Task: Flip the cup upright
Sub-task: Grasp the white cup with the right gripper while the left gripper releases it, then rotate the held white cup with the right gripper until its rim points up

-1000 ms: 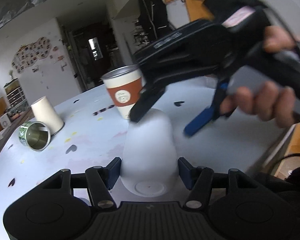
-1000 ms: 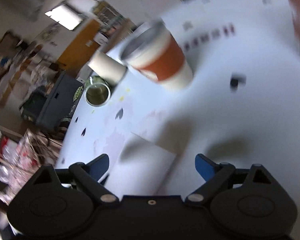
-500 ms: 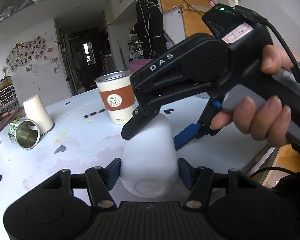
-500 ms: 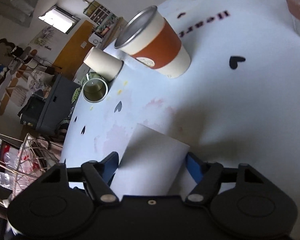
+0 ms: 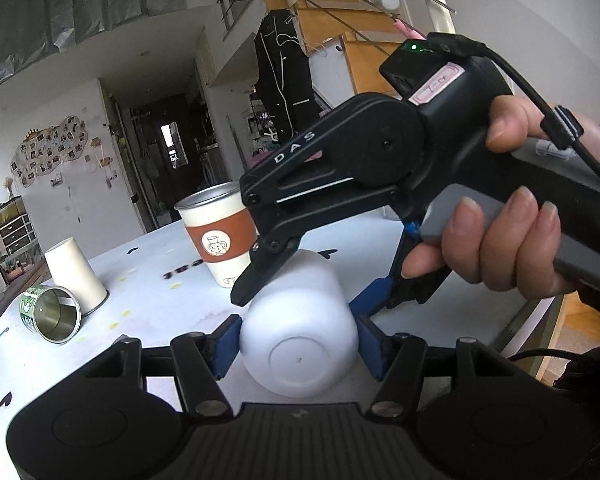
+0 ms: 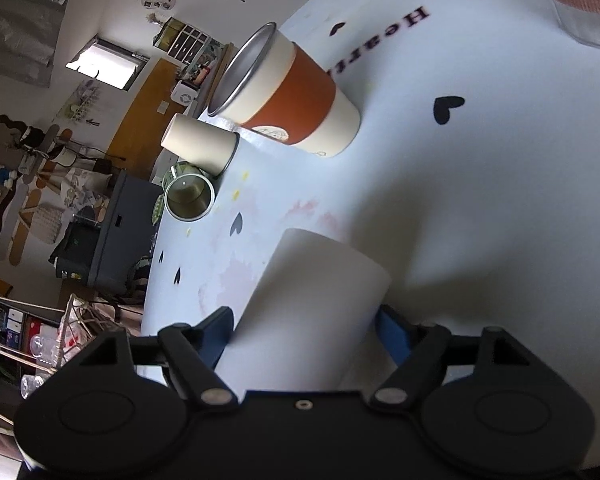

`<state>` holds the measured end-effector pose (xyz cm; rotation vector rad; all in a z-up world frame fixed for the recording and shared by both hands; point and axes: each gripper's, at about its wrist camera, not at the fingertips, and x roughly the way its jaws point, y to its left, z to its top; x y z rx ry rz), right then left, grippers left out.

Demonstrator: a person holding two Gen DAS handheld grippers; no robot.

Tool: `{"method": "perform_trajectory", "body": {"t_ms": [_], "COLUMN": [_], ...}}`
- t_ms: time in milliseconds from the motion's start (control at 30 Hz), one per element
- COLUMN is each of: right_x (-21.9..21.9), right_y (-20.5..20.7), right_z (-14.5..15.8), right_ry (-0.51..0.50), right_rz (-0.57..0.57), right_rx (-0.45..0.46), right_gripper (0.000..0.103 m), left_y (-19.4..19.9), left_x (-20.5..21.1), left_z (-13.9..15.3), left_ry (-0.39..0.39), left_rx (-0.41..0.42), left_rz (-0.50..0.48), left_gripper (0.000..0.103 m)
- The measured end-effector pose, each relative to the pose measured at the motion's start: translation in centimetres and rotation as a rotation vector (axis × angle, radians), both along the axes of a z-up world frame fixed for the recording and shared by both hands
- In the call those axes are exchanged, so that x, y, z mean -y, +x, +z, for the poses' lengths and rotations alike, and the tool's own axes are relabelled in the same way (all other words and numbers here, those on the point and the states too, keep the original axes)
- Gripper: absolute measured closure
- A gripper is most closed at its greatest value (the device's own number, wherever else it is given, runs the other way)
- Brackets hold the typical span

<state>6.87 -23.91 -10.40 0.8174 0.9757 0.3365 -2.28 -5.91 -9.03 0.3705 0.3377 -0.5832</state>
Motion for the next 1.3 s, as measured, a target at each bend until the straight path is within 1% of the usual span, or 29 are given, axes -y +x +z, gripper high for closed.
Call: {"method": "perform_trajectory", "body": {"t_ms": [100,167,233,267,333,367,433,500,567,633,667,700,767,900,1033,1133,1233,1300], "right_x": [-0.1,-0.2,-0.3,-0.4,-0.7,-0.9,-1.0,-1.2,-1.6,-1.9,-2.2,-2.5,-2.9,-3.0,-3.7,-4.3,-4.6,-4.9], "right_y": [0.0,0.0,-0.1,-0.2,-0.5,-0.7,-1.0,-1.4,-1.7,-1.8,-1.9,-2.1,-2.1,-2.3,-2.9,-3.5,-3.9,-4.0], "right_z": [0.0,0.1,0.3,0.5,1.0,1.4,2.1,2.8,3.1,3.1,3.1,3.2,3.5,3.8,4.3,4.4,4.4,4.3], "right_ry": [-0.013,-0.028,-0.059,-0.08,-0.144,-0.185,-0.266,-0.373,-0.428,-0.445,-0.453,-0.467,-0.492,-0.481,-0.504,-0.557,-0.581,-0.583], "right_rz": [-0.002,-0.004,-0.005,-0.006,-0.015,-0.022,-0.037,-0.048,-0.038,-0.003,0.012,0.027,0.042,0.063,0.084,0.096,0.118,0.143], "right_rx": [0.02,0.038,0.068,0.086,0.142,0.18,0.259,0.35,0.394,0.413,0.423,0.435,0.45,0.455,0.492,0.517,0.538,0.55], "right_gripper": [0.026,0.027,0.028,0.028,0.029,0.029,0.03,0.031,0.032,0.033,0.033,0.033,0.033,0.034,0.034,0.035,0.037,0.035], "left_y": [0.1,0.3,0.5,0.5,0.5,0.4,0.5,0.9,1.3,1.9,2.2,2.4,2.6,3.0,3.5,3.6,4.0,4.1], "left_x": [-0.2,-0.2,-0.1,-0.1,-0.1,0.0,0.0,0.1,0.1,0.2,0.3,0.5,0.7,0.6,0.8,0.7,0.5,0.2], "left_z": [0.2,0.2,0.1,0.1,0.0,0.0,0.1,0.1,0.2,0.3,0.3,0.2,0.1,0.2,0.0,-0.1,-0.5,-0.8], "left_ry": [-0.015,-0.011,-0.011,-0.016,-0.023,-0.022,-0.023,-0.035,-0.057,-0.082,-0.088,-0.086,-0.066,-0.04,-0.03,-0.054,-0.077,-0.101], "left_rx": [-0.022,-0.031,-0.042,-0.049,-0.054,-0.051,-0.052,-0.061,-0.066,-0.081,-0.089,-0.093,-0.074,-0.023,-0.03,-0.044,-0.078,-0.086], "left_rz": [-0.008,-0.011,-0.019,-0.028,-0.039,-0.04,-0.04,-0.034,-0.022,-0.02,-0.022,-0.018,0.002,0.027,0.013,0.015,0.03,0.039], "left_gripper": [0.041,0.04,0.039,0.037,0.031,0.031,0.031,0.03,0.031,0.034,0.039,0.039,0.039,0.038,0.042,0.043,0.043,0.043]}}
